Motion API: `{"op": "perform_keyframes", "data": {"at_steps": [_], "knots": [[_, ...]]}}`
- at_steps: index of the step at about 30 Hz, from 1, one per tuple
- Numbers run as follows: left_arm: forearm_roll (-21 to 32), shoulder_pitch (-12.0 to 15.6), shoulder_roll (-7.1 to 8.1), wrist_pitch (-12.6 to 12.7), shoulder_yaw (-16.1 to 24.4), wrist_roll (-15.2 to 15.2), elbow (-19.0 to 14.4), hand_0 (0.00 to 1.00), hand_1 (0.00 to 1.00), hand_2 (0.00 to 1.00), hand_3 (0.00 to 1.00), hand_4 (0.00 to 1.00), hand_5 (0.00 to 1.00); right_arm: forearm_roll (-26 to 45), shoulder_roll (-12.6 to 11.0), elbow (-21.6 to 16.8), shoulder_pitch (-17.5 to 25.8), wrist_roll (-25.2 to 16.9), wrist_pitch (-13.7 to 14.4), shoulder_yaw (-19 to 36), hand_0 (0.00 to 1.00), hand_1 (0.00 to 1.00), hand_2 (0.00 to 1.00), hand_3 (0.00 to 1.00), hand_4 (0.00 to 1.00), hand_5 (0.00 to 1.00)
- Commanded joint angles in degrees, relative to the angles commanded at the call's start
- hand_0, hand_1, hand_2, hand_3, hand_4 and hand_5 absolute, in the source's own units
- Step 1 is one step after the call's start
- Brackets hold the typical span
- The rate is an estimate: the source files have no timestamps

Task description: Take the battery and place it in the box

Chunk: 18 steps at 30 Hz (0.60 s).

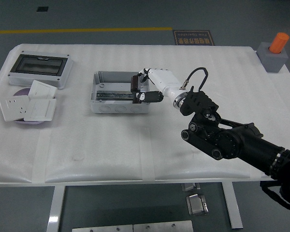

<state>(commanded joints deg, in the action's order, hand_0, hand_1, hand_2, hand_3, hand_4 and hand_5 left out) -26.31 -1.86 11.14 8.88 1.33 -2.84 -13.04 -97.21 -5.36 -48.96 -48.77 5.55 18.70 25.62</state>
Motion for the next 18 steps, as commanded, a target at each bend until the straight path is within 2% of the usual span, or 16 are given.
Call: {"op": "perform_keyframes", "data": {"at_steps": [3, 4, 13, 18], "knots": [[-0.2, 0.0, 0.03, 0.0, 0.1, 0.1, 0.0, 0.593, 0.619, 0.518, 0.627, 0.588, 0.482, -0.2, 0.1, 0.2, -0.4, 0.2, -0.3, -0.1, 0.937, 0.842, 0.847, 0.927, 0.896, 0.550], [-0.2, 0.0, 0.04, 0.0, 0.1, 0.1, 0.0, 0.593, 0.618, 0.511, 0.625, 0.588, 0.483, -0.3, 0.1, 0.2, -0.5, 0.2, -0.4, -0.2, 0.998, 0.882, 0.887, 0.992, 0.998, 0.626], [-0.5, -0.1, -0.06, -0.1, 0.3, 0.1, 0.0, 0.593, 0.619, 0.510, 0.625, 0.588, 0.484, 0.0, 0.6, 0.6, -1.1, 0.4, -0.6, -0.8, 0.998, 0.890, 0.894, 0.998, 0.998, 0.645], [-0.3, 0.0, -0.07, -0.1, 0.1, 0.1, 0.0, 0.593, 0.618, 0.507, 0.624, 0.585, 0.481, 0.7, -1.2, -1.6, -0.5, 0.5, -0.4, 0.6, 0.998, 0.894, 0.892, 0.998, 0.998, 0.661]]}}
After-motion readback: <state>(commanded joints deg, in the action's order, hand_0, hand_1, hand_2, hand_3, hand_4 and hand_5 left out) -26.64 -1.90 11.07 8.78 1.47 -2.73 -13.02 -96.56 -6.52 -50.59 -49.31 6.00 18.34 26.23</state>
